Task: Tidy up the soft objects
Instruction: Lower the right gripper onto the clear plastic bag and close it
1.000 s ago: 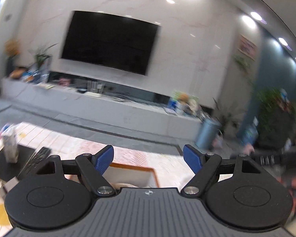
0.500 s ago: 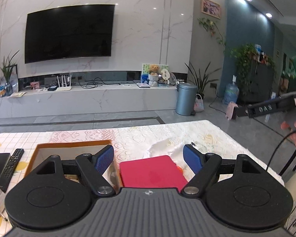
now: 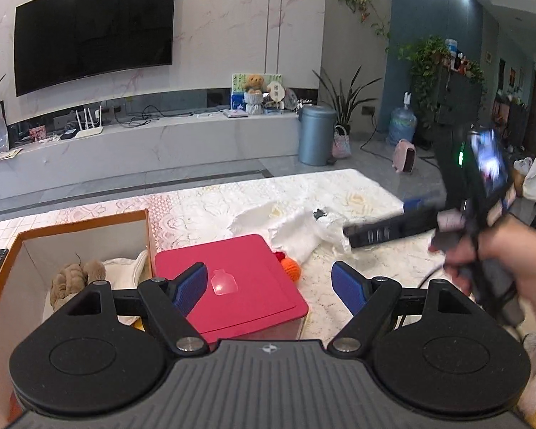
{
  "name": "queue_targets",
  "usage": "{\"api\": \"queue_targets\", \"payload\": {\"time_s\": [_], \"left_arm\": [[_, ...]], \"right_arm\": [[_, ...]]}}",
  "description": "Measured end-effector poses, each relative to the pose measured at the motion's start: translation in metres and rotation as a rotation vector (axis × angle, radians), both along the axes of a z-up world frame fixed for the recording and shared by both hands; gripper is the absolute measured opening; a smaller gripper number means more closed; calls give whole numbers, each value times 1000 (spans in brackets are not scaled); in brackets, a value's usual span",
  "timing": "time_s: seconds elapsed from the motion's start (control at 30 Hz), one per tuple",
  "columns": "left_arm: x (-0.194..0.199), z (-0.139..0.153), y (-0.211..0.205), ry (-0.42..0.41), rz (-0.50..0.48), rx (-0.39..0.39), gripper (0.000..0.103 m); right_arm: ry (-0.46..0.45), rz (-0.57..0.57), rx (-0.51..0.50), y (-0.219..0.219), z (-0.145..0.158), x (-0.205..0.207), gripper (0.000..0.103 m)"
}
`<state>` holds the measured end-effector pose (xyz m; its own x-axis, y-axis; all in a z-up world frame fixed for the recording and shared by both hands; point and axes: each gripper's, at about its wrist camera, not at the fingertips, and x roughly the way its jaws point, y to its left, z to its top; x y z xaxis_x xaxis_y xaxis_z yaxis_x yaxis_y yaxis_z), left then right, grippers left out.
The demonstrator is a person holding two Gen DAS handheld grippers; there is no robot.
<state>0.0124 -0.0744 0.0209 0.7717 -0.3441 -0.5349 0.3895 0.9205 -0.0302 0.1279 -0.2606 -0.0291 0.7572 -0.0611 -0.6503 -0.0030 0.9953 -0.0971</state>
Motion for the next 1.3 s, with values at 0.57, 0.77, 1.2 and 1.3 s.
{"api": "queue_targets", "payload": {"time_s": [0.57,0.77,1.2,1.3], "left_arm": [[30,22,-34,60,-2,-9,92],[35,25,-45,79,17,18,92],[41,28,-76,75,160,174,92],[42,30,-81,67,181,178,92]], "right_arm": [[71,-57,-14,-32,-75,61,100],[89,-123,48,-49,-85,62,98],[115,-112,198,-76,-49,23,7],[139,-88,232,-77,-44,4,7]]}}
